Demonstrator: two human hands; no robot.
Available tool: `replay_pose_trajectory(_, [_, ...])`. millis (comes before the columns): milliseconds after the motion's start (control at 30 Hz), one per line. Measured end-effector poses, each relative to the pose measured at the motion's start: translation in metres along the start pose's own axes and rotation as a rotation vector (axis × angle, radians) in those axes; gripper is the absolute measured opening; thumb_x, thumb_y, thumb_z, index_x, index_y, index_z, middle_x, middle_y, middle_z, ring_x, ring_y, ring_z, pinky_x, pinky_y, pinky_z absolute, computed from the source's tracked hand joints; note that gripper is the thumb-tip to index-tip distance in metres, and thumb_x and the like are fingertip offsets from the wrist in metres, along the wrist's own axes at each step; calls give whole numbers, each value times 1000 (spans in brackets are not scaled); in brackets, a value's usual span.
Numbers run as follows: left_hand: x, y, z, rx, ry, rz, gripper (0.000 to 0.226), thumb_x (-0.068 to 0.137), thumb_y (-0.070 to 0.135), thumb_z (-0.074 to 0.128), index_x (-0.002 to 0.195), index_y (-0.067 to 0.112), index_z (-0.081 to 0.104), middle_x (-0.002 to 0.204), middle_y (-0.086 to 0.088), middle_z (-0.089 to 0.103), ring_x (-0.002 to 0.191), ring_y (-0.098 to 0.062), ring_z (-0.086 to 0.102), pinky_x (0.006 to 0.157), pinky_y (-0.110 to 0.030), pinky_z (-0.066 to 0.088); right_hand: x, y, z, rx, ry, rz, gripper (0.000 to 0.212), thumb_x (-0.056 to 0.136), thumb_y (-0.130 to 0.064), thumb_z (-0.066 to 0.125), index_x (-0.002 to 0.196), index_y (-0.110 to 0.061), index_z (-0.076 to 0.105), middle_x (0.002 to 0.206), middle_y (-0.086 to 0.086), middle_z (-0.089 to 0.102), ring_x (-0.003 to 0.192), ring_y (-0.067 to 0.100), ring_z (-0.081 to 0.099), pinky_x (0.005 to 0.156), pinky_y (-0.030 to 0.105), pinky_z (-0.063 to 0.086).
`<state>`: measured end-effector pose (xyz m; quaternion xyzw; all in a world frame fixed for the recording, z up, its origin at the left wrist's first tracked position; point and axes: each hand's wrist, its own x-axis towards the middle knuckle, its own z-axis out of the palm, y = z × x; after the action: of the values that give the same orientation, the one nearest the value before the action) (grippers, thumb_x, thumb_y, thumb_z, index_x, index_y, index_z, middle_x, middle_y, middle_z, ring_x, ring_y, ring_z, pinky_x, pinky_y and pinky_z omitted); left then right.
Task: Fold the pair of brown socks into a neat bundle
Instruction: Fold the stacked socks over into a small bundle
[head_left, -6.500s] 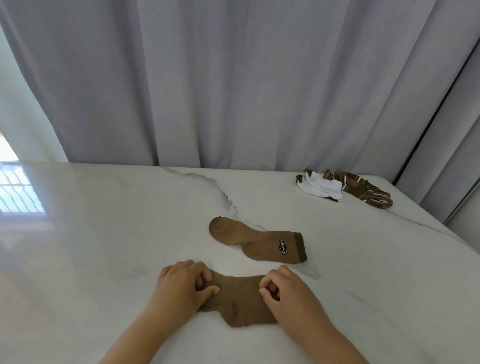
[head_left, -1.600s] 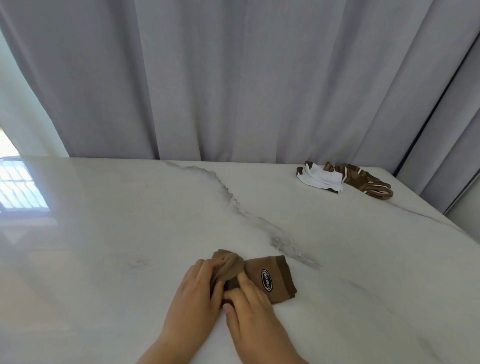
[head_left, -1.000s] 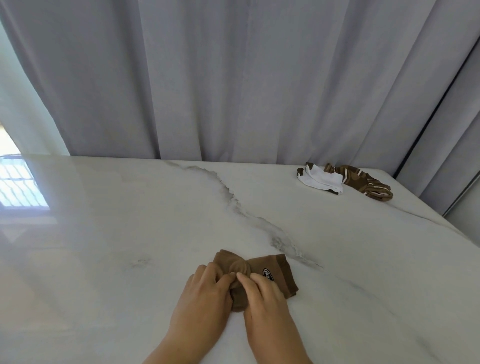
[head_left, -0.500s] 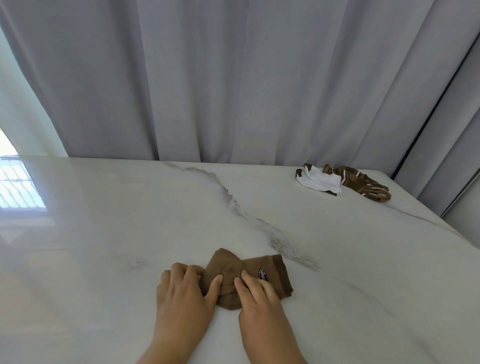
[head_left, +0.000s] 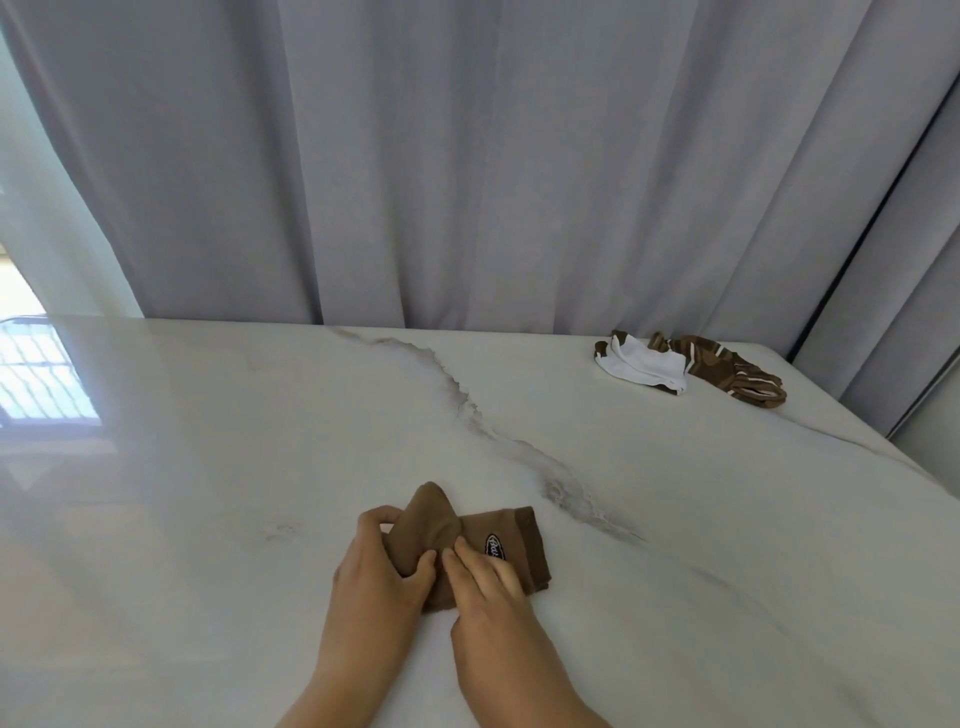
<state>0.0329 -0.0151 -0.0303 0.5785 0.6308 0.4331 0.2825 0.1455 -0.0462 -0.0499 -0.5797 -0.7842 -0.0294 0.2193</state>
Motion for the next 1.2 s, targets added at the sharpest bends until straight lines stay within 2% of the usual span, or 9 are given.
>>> replay_pose_trajectory(67, [1, 0, 0, 12, 4, 23, 43, 74, 13, 69, 90, 39, 40, 78, 11, 58, 72, -2, 55, 54, -15, 36, -1, 8, -4, -16, 21, -11, 40, 51, -15, 58, 85, -23, 76, 94, -13, 74, 77, 1, 67, 71, 8, 53])
replay_pose_trajectory(233, [3, 3, 3, 65, 33, 101, 47, 73, 1, 64, 100, 33, 43, 90, 4, 52, 75, -2, 51, 57, -12, 34, -5, 36, -21, -74, 51, 27, 30, 48, -15, 76, 77, -22, 77, 87, -8, 76, 78, 10, 71, 64, 17, 58])
replay_pose_trajectory(433, [3, 23, 11, 296, 35, 381, 64, 60, -17, 62, 106, 23, 44, 79, -3, 48, 67, -28, 55, 57, -30, 41, -9, 39, -30, -28, -47, 60, 50, 32, -18, 89, 78, -30, 76, 86, -16, 74, 74, 4, 69, 60, 14, 57])
replay_pose_trajectory(600, [-2, 32, 22, 376, -55, 518, 61, 63, -9, 63, 109, 27, 43, 83, -2, 55, 68, -20, 48, 56, -31, 48, -10, 39, -32, 29, -89, 94, 54, 34, -15, 88, 83, -34, 75, 89, -18, 72, 73, 3, 67, 59, 11, 55])
replay_pose_trajectory(800, [-7, 32, 31, 366, -158, 563, 59, 51, -16, 66, 100, 15, 53, 89, -4, 61, 71, -18, 53, 55, -24, 46, -9, 37, -35, 71, -85, 128, 49, 43, -11, 84, 83, -37, 71, 90, -22, 68, 75, 2, 62, 63, 4, 50])
replay_pose_trajectory(933, [-6, 26, 30, 399, -193, 573, 51, 50, -13, 74, 92, 13, 61, 92, -6, 63, 77, -20, 59, 60, -18, 50, -9, 41, -30, 153, -39, 145, 42, 65, 5, 62, 96, -23, 71, 103, -12, 69, 91, 2, 46, 78, 10, 42])
replay_pose_trajectory(1033, [-6, 22, 31, 435, -223, 622, 52, 47, -7, 79, 93, 15, 64, 89, -3, 65, 84, -11, 49, 64, -14, 49, -7, 46, -31, 274, -92, 149, 42, 84, 5, 42, 112, -17, 63, 119, -10, 60, 105, -1, 35, 93, 8, 26])
replay_pose_trajectory(1100, [-7, 20, 32, 484, -236, 634, 50, 48, -1, 81, 93, 17, 67, 87, 0, 66, 83, -8, 45, 63, -17, 52, -7, 50, -32, 363, -90, 200, 38, 87, 3, 39, 109, -17, 64, 113, -13, 58, 104, 1, 41, 88, 0, 26])
replay_pose_trajectory(1200, [-9, 21, 32, 567, -281, 621, 49, 47, 9, 81, 93, 20, 70, 86, 3, 67, 81, -9, 52, 59, -16, 54, -2, 55, -37, 554, -30, 427, 31, 85, 3, 44, 83, -18, 66, 90, -16, 62, 89, 4, 55, 74, -2, 35])
